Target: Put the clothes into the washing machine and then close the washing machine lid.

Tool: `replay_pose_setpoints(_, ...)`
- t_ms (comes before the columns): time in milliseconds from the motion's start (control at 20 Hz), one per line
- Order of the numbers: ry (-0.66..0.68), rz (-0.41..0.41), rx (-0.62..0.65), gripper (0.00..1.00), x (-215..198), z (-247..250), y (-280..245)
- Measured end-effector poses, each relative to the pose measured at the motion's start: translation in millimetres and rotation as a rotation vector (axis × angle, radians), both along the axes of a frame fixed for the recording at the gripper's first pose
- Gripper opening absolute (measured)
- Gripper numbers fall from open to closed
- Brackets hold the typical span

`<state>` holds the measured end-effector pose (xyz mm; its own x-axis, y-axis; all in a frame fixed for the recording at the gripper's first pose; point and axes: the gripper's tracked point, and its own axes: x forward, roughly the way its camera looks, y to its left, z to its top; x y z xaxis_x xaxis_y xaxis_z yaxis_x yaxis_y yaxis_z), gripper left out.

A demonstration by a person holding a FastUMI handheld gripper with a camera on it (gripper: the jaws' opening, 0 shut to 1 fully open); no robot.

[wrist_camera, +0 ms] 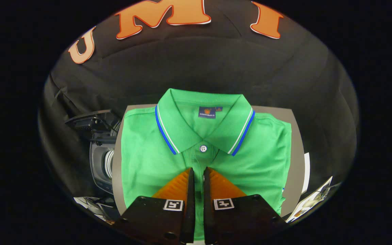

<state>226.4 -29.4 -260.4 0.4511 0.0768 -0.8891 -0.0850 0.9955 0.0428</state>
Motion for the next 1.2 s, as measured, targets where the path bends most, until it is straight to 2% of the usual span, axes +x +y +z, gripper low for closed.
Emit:
replay_pose_setpoints(600, -0.044, 0.005, 0.011, 0.19, -2.2, 0.4, 1.9)
replay_pose_setpoints(650, -0.042, -0.002, 0.008, 0.09, -9.0, 5.5, 1.7)
replay_pose_setpoints(800, -0.044, 0.01, -0.02, 0.09, -1.8, -0.4, 2.1)
replay_pose_setpoints(1200, -0.163, -0.018, 0.126, 0.09, -1.7, 4.9, 1.4)
